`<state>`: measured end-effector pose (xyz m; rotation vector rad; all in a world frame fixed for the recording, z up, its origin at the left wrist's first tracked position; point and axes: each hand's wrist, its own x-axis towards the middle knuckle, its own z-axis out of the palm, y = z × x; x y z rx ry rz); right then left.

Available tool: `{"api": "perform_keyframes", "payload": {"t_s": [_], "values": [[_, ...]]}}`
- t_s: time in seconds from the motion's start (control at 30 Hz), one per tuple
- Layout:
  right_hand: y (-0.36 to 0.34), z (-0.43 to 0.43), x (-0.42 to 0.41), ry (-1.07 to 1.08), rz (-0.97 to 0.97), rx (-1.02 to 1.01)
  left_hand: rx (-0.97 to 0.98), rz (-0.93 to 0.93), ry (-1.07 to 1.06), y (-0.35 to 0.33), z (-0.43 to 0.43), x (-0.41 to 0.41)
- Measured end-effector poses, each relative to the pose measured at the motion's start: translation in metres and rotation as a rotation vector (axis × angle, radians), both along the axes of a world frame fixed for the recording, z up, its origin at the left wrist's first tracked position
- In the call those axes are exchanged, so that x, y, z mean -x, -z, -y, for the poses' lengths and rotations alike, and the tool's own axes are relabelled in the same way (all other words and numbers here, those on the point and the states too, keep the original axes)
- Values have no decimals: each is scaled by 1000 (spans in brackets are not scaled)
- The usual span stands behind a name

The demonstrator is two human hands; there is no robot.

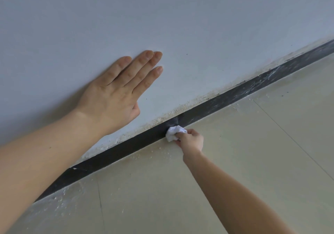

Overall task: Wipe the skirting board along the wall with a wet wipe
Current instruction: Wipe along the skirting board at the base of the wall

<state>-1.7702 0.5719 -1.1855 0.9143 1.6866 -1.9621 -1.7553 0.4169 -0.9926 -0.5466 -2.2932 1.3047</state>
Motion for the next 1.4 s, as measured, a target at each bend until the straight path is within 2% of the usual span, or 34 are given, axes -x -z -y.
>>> {"api": "perform_keyframes", "payload": {"t_s": [0.1, 0.27, 0.33, 0.4, 0.47, 0.57, 0.63, 0.7, 0.8, 0.87, 1.07, 1.2, 1.4], "values": [[-3, -17, 30, 127, 9, -49, 11, 2, -13, 2, 0, 0], [-21, -71, 56, 439, -83, 58, -11, -10, -16, 4, 1, 1], [-31, -80, 51, 360, -89, 42, -10, -18, -26, 5, 1, 0], [-35, -72, 31, 146, -61, 35, -19, -24, -33, 7, 1, -1], [-38, -49, 4, -45, -39, 86, -33, -32, -30, 8, 1, -1], [-39, -7, -17, -200, -73, 124, -41, -41, -17, 5, -1, -1], [-43, 9, -13, -167, -112, 117, -27, -19, -20, 3, -2, -2], [-44, 5, 2, -20, -104, 85, -2, 3, -29, 1, -1, -4], [-48, -39, 26, 243, -94, 38, 57, 1, -56, 0, 2, -7], [-53, -72, 33, 312, -100, 8, 78, 2, -84, -1, -2, -11], [-83, -99, 8, 133, -103, -5, -136, 130, -201, -10, -28, -23], [-107, -98, -13, 7, -176, -39, -207, 221, -258, -28, -44, -25], [-152, -124, -30, -141, -271, -185, -332, 294, -216, -46, -86, -26]]}}
